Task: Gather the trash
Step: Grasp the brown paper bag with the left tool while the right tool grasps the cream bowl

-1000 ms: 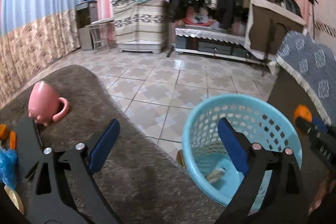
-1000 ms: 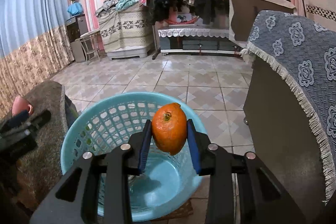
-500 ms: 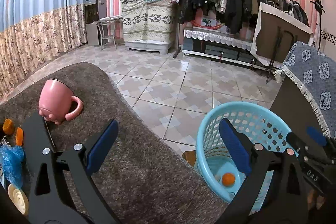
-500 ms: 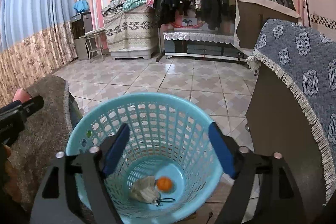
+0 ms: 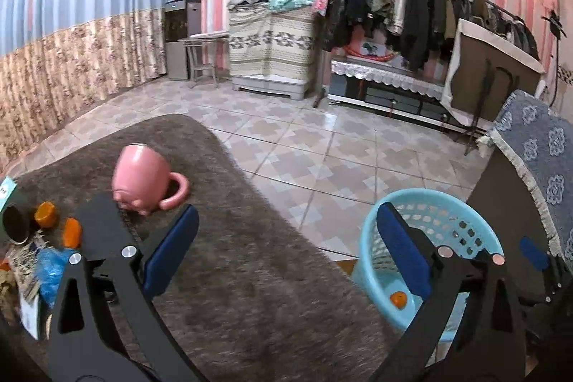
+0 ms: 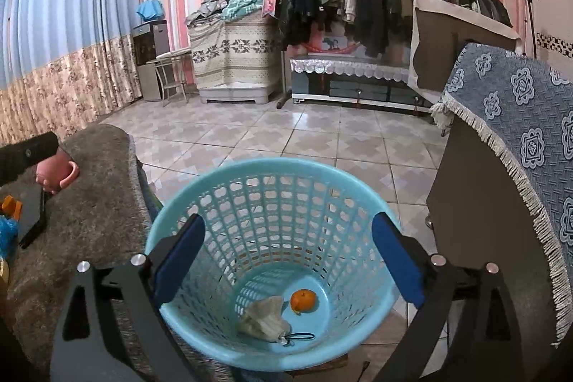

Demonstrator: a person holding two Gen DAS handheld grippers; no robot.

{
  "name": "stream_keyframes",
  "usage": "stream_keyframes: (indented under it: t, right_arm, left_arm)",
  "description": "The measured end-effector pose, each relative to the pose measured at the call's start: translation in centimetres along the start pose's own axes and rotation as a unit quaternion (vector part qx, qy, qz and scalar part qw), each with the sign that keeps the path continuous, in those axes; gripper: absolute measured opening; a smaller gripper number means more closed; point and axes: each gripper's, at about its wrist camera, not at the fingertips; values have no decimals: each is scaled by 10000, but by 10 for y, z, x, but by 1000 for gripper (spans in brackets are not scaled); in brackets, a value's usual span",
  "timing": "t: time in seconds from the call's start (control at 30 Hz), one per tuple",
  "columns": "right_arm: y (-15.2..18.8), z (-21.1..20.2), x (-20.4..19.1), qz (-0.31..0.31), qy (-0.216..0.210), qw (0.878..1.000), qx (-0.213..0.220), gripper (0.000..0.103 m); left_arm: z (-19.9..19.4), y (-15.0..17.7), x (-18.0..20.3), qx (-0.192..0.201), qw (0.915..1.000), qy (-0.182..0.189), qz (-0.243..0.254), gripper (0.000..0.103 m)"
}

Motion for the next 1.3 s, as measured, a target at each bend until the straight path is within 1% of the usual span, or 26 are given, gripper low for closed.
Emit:
stream_keyframes:
  t: [0.13,0.27,0.33,0.4,0.5,0.6,0.7,0.77,0.9,1.0,1.03,1.07,1.1,1.17,1.2,1.27,1.3]
  right_arm:
    - [3,-5,-17,-64,-136,9999,8,93]
    - [6,-10,-41,-189,-358,9992,-23,93]
    - [8,-12,-57,-233,-534,9983,-76,93]
    - [11,-14,-70,-299,-667,9973,-117,93]
    - [18,-17,-94,-534,-838,9949,-164,93]
    - [27,-19,-116,-723,-1031,9917,-242,93]
    - [34,-21,-130,-823,-1159,9894,-284,93]
    - [36,-23,-138,-867,-1243,9879,-319,93]
    - [43,-30,-157,-978,-1493,9831,-403,93]
    - [49,-35,-175,-1061,-1701,9787,-437,93]
    - [51,-37,-179,-1063,-1755,9777,-450,93]
    - [53,-39,-186,-1053,-1842,9760,-485,93]
    - [54,-40,-190,-1055,-1886,9751,-505,93]
    - [58,-43,-207,-1098,-2045,9711,-560,93]
    - [61,-45,-212,-1127,-2097,9696,-562,93]
    - [67,-48,-224,-1197,-2211,9659,-618,93]
    - [72,-49,-232,-1277,-2281,9629,-663,93]
  left_arm:
    - [-19,8,-27,45,9998,-147,-133,97]
    - [-44,25,-63,71,9984,-533,-158,97]
    - [-52,33,-82,22,9974,-666,-291,97]
    - [-63,48,-110,-57,9956,-785,-505,97]
    - [-75,65,-143,-163,9919,-1086,-636,97]
    - [-86,84,-180,-313,9861,-1437,-774,97]
    - [-100,104,-217,-414,9790,-1802,-861,97]
    - [-107,114,-237,-489,9751,-1958,-917,97]
    - [-116,143,-273,-697,9680,-2187,-1013,97]
    - [-118,159,-291,-758,9672,-2128,-1166,96]
    - [-118,163,-294,-766,9671,-2115,-1191,93]
    - [-115,168,-296,-819,9671,-2091,-1199,86]
    - [-113,170,-299,-857,9676,-2051,-1199,82]
    - [-107,174,-303,-917,9698,-1893,-1238,70]
    - [-105,177,-303,-936,9709,-1811,-1259,67]
    - [-101,178,-304,-1005,9711,-1717,-1316,44]
    - [-101,178,-305,-999,9717,-1663,-1346,41]
Point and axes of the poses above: each gripper's, at about its wrist camera, not at the fingertips, and z roughly the way its jaws point, x to its right, y to its underside, and after that the axes turned 6 degrees about z, right-handed
